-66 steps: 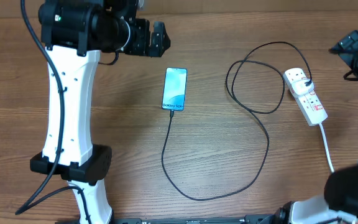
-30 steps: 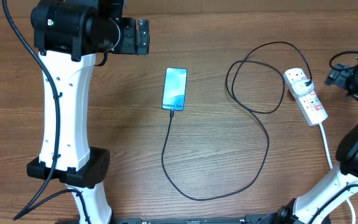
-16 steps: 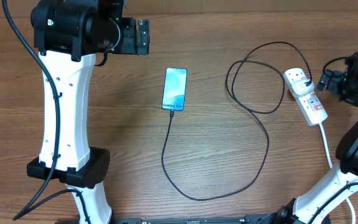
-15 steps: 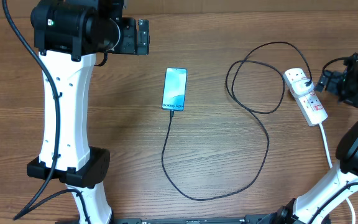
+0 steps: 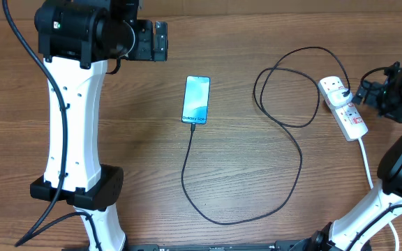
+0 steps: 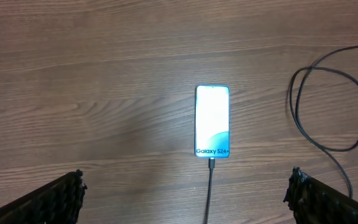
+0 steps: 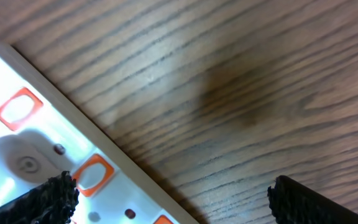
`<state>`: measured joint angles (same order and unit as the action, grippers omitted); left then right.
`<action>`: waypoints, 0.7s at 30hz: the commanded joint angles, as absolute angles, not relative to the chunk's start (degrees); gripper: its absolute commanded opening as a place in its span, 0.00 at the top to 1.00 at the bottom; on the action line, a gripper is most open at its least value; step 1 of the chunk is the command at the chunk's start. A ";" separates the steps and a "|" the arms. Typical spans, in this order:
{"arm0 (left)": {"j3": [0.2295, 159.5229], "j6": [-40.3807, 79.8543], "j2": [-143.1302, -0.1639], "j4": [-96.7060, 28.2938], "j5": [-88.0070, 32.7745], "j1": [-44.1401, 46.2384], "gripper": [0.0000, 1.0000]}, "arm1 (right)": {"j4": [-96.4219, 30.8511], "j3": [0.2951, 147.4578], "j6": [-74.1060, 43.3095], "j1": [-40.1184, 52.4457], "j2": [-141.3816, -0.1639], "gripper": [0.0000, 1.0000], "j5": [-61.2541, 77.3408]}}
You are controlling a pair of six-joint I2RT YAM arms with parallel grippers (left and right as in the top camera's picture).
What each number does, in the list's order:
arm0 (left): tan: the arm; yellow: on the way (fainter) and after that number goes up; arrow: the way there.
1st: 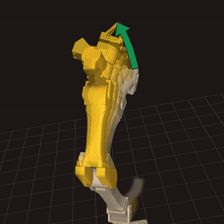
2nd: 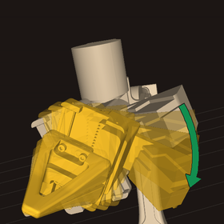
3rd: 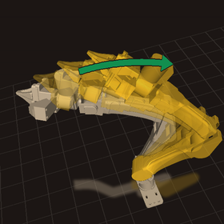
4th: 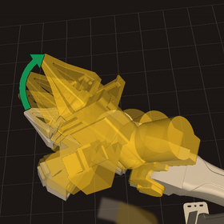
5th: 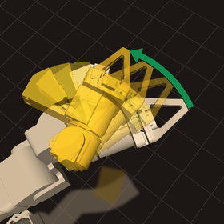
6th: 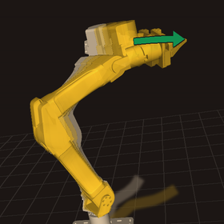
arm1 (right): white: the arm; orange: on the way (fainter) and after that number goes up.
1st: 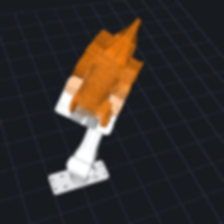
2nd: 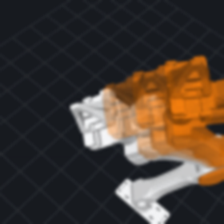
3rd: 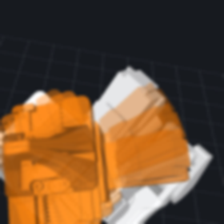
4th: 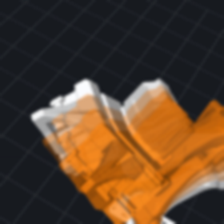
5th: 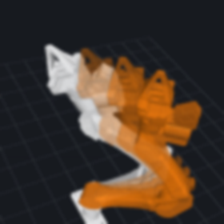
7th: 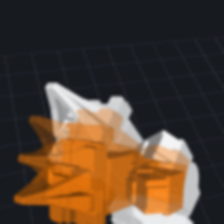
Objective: Plug charger to phone and switch on socket
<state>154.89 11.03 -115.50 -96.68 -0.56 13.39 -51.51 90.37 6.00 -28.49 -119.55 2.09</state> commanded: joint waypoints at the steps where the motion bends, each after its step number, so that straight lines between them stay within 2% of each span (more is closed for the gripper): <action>1: 154.87 12.03 -115.28 -96.79 0.45 13.15 0.00 | -51.20 89.14 6.07 -28.58 -119.83 0.00 2.68; 21: 154.87 12.03 -115.28 -96.79 0.45 13.15 0.00 | -49.12 89.08 5.85 -28.58 -119.83 0.00 2.00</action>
